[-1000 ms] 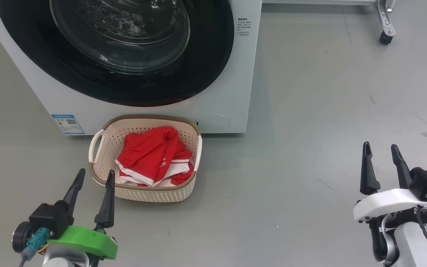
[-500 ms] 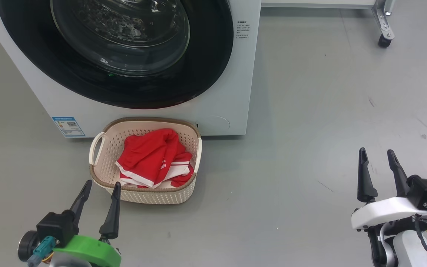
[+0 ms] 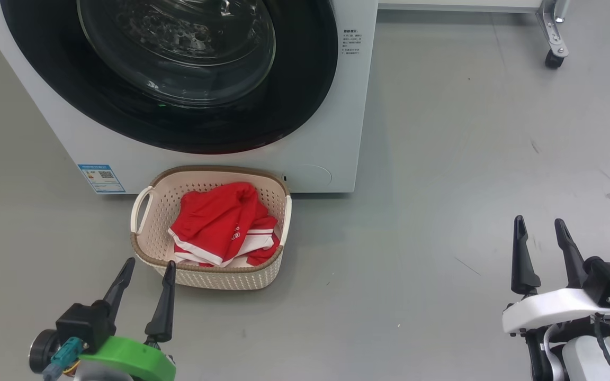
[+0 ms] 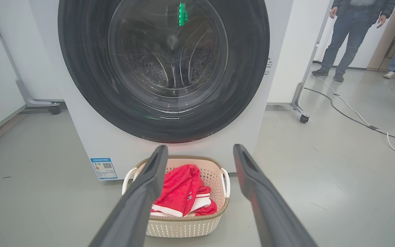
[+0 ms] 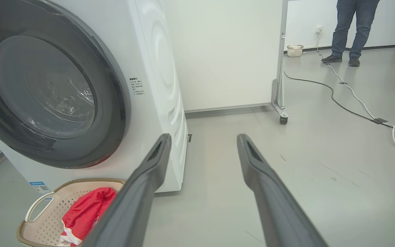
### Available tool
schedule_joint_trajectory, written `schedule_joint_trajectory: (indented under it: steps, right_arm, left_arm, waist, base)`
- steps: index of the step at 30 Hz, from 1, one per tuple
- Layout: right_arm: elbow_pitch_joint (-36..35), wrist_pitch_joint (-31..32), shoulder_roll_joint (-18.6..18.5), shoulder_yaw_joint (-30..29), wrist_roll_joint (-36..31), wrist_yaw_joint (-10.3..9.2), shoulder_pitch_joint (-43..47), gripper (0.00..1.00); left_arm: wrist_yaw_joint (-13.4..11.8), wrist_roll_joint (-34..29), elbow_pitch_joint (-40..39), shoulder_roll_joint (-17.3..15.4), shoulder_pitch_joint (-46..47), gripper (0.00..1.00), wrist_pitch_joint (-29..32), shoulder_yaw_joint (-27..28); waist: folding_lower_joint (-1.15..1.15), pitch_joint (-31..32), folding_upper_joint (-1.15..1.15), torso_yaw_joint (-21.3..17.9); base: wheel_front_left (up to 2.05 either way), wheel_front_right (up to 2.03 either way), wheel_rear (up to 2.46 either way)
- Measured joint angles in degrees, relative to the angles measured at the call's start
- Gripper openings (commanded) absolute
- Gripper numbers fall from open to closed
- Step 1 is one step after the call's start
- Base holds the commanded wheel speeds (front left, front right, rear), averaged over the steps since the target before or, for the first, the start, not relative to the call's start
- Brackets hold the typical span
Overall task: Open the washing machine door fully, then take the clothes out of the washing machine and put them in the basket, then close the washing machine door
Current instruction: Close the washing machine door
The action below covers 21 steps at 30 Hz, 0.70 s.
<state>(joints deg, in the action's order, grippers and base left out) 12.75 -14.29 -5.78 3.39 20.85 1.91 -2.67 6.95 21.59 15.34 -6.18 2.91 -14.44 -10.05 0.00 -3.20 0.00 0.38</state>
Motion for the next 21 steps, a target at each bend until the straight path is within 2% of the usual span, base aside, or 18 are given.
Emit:
schedule_joint_trajectory:
  steps: [21]
  right_arm:
    - [-1.22, 0.00, 0.42, -0.35, -0.77, 0.48, 0.94, 1.00]
  left_arm:
    - [0.00, 1.10, -1.11, -0.04, 0.01, 1.00, 0.00, -1.14]
  waist:
    - [0.00, -1.01, 0.00, 0.50]
  base:
    - [0.00, 0.00, 0.00]
